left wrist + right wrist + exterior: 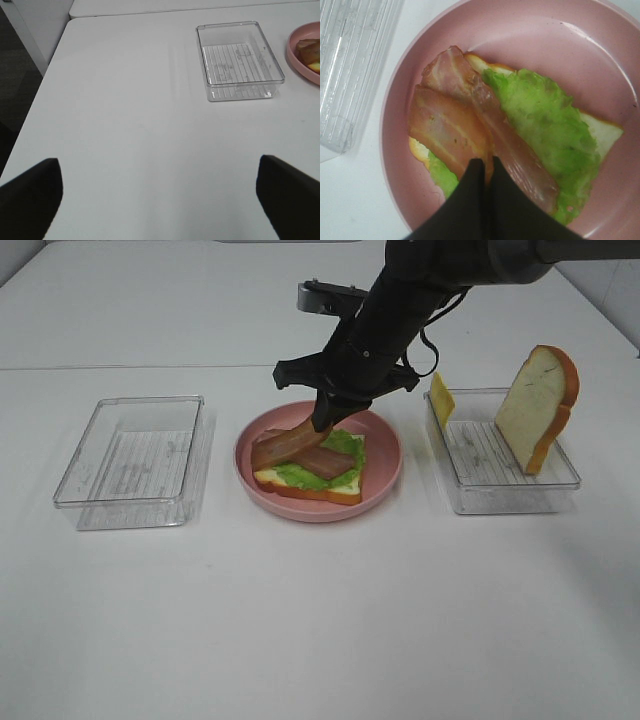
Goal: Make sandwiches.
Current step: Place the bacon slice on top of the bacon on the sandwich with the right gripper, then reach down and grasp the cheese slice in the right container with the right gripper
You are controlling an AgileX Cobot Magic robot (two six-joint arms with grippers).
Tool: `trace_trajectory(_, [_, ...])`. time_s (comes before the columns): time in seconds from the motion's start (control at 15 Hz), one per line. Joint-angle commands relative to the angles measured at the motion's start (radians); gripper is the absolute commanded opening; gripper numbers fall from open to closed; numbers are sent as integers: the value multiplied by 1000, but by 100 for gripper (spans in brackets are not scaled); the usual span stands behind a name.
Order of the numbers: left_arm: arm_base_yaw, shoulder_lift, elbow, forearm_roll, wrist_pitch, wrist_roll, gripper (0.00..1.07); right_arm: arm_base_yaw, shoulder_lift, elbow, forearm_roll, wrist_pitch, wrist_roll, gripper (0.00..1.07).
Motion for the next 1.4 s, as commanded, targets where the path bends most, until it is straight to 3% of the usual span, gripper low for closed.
trace_trajectory(0.07, [-3, -18, 3, -1, -5, -3, 98, -5, 1, -7, -23, -1, 1, 0])
trace_trajectory(0.13, [-3, -18, 3, -1, -5, -3, 98, -4, 1, -7, -26, 0, 1, 5])
trace_trajectory(0.27, [-3, -18, 3, -1, -5, -3, 98, -4, 0, -7, -26, -1, 28, 55])
trace_trajectory(0.33, [-3, -18, 3, -1, -5, -3, 98, -4, 0, -7, -30, -1, 28, 69])
trace_trajectory(0.4, [-3, -18, 3, -1, -5, -3, 98, -4, -4, -7, -39, 6, 24, 98])
trace_trajectory(0.8, [-3, -18, 3, -1, -5, -3, 98, -3, -124, -26, -136, 160, 38, 99])
trace_trajectory(1.0, [-3, -18, 3, 0, -6, -3, 98, -4, -155, -157, -266, 316, 148, 99])
trace_trajectory(1.13, [-3, -18, 3, 0, -6, -3, 98, -27, -135, -314, -392, 431, 196, 99])
trace_trajectory(1.33, [-3, -18, 3, 0, -6, -3, 98, -93, -98, -360, -357, 441, 196, 99])
trace_trajectory(1.4, [-3, -18, 3, 0, -6, -3, 98, -157, -47, -385, -321, 439, 195, 98])
